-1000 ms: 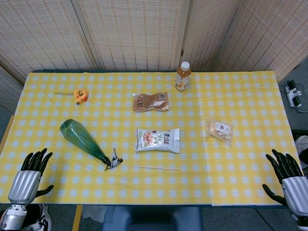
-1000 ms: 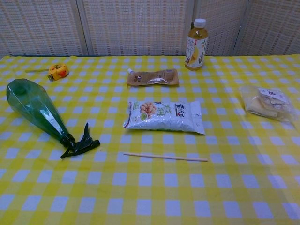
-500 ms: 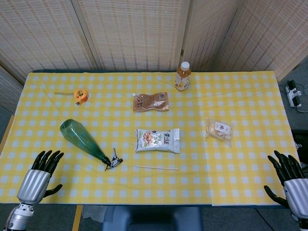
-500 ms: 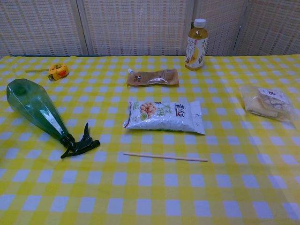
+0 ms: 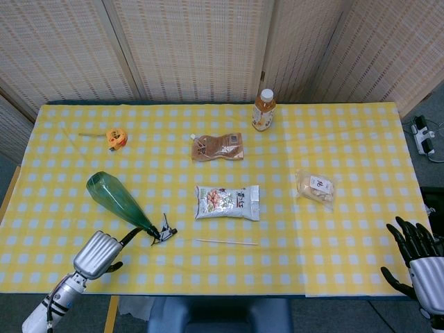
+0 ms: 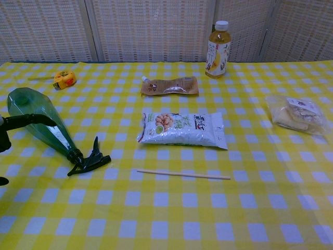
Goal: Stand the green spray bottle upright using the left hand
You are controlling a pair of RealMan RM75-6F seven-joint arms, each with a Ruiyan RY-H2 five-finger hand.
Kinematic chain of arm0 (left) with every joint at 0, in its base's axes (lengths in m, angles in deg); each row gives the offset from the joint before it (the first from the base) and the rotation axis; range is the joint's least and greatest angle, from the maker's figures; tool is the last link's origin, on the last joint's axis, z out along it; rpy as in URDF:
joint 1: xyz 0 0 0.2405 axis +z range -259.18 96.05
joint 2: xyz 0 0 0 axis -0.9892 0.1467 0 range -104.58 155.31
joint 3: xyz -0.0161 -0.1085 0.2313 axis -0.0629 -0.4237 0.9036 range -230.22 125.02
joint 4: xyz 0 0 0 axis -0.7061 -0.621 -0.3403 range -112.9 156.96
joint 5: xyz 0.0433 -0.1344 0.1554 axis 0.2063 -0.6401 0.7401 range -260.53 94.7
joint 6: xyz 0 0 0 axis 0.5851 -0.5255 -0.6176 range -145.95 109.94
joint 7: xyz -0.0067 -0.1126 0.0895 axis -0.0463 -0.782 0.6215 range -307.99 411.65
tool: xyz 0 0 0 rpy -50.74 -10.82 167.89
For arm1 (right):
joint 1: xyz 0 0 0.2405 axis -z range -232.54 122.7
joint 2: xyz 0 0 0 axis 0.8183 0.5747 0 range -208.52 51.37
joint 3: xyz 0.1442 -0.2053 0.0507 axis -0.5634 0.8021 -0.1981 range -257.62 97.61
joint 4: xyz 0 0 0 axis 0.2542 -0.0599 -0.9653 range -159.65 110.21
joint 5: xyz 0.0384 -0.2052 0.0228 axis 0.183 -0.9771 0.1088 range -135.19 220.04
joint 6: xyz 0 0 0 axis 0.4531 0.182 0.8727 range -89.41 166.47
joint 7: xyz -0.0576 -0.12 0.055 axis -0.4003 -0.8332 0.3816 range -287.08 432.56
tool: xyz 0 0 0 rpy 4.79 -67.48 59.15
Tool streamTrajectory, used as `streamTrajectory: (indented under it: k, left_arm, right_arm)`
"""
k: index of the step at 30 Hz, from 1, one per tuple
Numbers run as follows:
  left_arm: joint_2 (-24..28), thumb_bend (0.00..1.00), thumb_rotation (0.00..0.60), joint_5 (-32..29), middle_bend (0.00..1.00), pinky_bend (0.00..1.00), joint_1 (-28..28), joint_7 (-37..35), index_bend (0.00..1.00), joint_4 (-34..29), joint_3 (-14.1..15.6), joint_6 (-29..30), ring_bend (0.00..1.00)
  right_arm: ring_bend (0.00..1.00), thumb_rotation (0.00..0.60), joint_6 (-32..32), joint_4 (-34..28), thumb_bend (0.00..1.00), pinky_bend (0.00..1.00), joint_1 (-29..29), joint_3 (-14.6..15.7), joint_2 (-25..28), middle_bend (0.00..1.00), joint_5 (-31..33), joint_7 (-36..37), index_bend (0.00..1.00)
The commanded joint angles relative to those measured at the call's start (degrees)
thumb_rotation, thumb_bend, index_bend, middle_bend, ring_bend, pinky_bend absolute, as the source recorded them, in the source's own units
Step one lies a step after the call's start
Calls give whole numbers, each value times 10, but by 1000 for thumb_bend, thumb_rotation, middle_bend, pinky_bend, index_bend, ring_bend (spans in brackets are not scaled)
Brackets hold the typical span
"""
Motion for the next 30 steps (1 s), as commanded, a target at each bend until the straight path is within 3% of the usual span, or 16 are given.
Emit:
streamTrajectory:
  k: [1, 6, 16, 30]
  left_arm:
    - [-22, 161, 600, -16, 1000, 1000, -25, 15, 239, 7, -20, -18, 1000]
    - [-63, 164, 600, -19, 1000, 1000, -52, 27, 314, 60, -36, -26, 1000]
    - [-108, 172, 600, -66, 1000, 1000, -82, 49, 334, 128, -41, -80, 1000]
    - [-158, 240, 600, -78, 1000, 1000, -110, 35, 398, 222, -31, -84, 1000]
  right_arm:
    - [0, 600, 0, 0, 304, 0, 0, -2, 1, 0, 3, 3, 0]
    - [0, 600, 4, 0, 305, 0, -2, -5, 4, 0, 11, 8, 0]
    - [0, 600, 16, 1, 305, 0, -5, -12, 6, 0, 29, 14, 0]
    - [0, 600, 27, 5, 304, 0, -4, -20, 10, 0, 53, 21, 0]
